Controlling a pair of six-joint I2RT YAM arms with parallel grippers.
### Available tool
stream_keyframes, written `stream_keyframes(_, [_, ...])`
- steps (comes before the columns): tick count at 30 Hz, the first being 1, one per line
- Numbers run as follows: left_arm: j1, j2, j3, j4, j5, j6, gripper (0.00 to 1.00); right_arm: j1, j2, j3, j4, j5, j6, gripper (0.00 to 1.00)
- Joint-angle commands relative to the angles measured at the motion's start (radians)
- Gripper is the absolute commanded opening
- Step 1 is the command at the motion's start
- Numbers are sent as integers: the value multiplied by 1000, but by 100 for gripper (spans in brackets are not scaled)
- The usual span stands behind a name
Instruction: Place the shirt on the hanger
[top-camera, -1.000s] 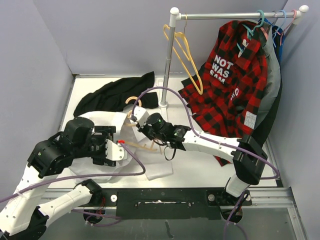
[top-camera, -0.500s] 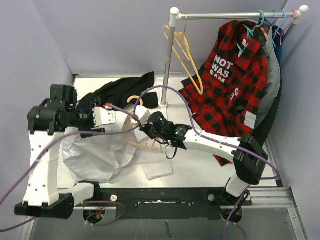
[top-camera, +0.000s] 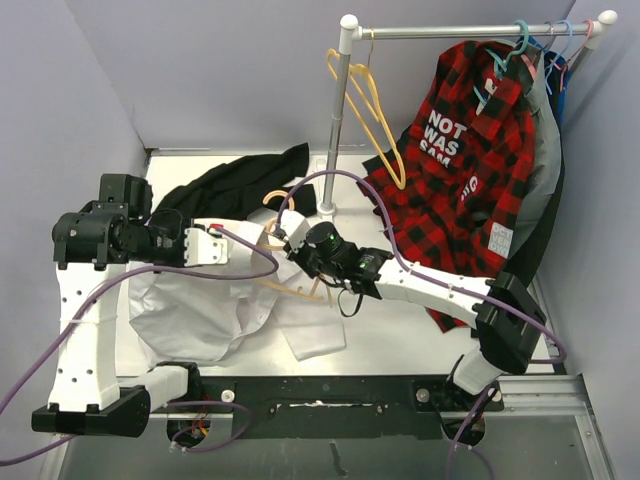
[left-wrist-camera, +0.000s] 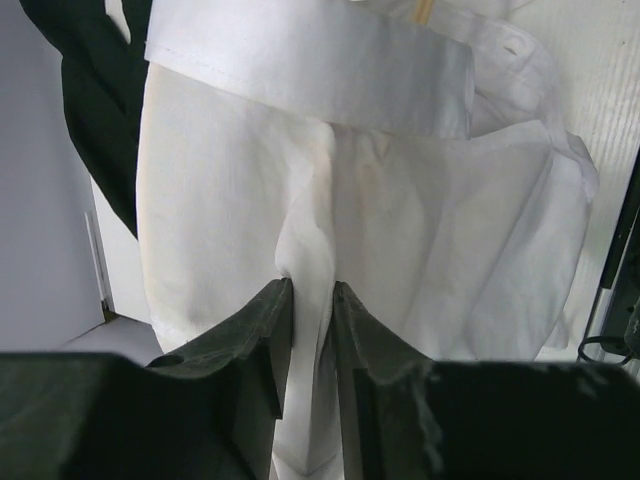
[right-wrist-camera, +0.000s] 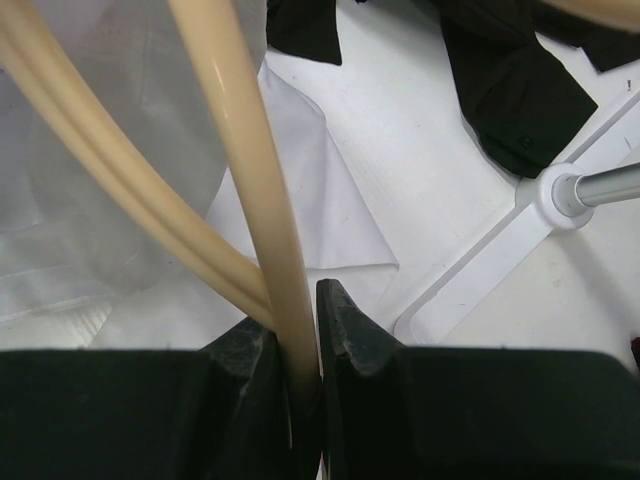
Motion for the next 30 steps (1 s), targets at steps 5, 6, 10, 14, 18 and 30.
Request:
stream_keyframes(5, [-2,39,5,-26,-39,-6,0,-7,-91,0,69,-40,27,0])
stream_keyframes(6, [-1,39,16,-3,-33,-25,0,-5,-92,-2,68,-45,22,0])
stream_keyframes(10, [2,40,95,35,29,-69,0,29,-95,-26,89,-25,-33,0])
stream_keyframes(14, [2,80,207,29,68,-112,0,62,-90,-60,126,31,-93,0])
stream_keyframes(18, [2,102,276,22,84,-133,0,79,-75,-72,128,74,-131,0])
stream_keyframes(30, [1,71,215,62,88,-156,0,156,-76,-85,219,162,-196,0])
